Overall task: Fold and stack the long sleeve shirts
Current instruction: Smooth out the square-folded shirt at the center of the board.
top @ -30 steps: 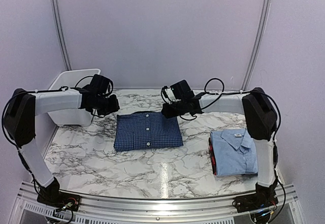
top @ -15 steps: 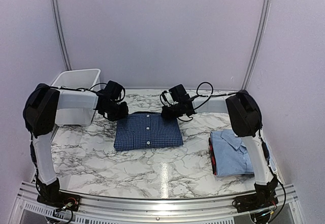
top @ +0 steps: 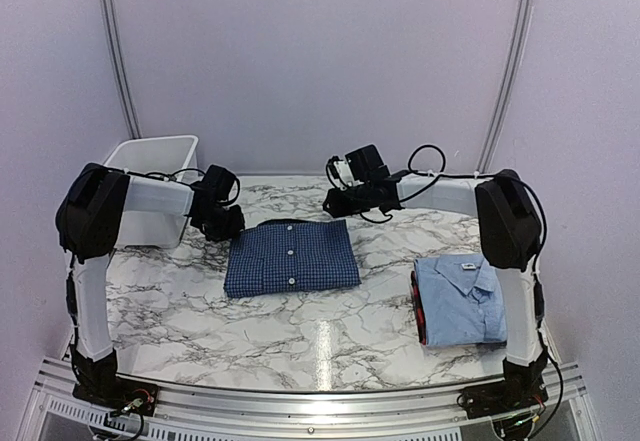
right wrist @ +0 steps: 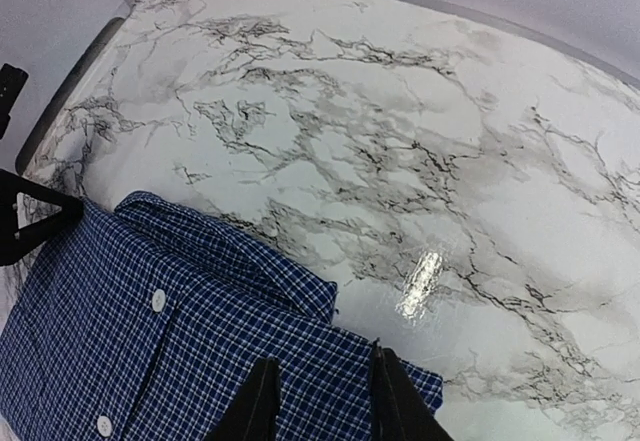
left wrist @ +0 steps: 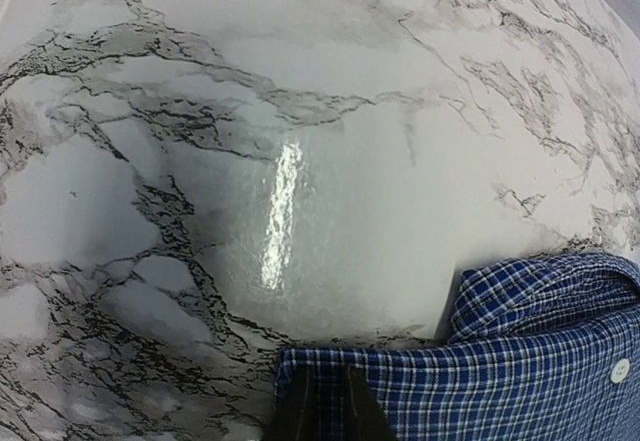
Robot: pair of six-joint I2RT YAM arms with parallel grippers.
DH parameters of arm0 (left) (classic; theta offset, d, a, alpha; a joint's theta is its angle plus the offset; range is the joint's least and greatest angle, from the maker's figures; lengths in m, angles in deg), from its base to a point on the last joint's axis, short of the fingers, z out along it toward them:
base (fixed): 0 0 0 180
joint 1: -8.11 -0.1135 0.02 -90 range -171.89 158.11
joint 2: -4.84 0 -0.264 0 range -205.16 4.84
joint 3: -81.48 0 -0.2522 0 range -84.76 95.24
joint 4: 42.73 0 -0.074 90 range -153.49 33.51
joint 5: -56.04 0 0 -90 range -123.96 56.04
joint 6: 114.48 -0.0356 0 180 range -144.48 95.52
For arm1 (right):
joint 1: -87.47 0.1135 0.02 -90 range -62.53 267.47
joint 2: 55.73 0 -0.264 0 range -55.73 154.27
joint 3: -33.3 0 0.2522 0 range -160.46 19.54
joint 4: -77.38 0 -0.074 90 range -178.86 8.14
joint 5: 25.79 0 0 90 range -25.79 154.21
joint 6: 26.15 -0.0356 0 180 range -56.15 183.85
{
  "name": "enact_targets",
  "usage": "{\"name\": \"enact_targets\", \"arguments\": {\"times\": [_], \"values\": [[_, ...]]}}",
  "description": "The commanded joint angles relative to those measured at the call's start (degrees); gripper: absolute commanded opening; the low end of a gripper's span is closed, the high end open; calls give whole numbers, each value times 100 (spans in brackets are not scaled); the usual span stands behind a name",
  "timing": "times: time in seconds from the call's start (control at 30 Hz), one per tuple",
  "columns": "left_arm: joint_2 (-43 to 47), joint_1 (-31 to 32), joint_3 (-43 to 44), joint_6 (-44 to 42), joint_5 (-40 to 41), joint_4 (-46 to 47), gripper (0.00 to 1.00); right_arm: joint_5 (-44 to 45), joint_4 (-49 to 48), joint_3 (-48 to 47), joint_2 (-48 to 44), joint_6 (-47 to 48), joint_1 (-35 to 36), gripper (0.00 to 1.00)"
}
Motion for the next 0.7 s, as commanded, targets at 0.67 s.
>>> {"name": "enact_targets", "arguments": {"times": [0.67], "values": [[692, 84, 302, -361, -502, -431, 20, -251, -9, 184, 470, -189, -356, 28]]}}
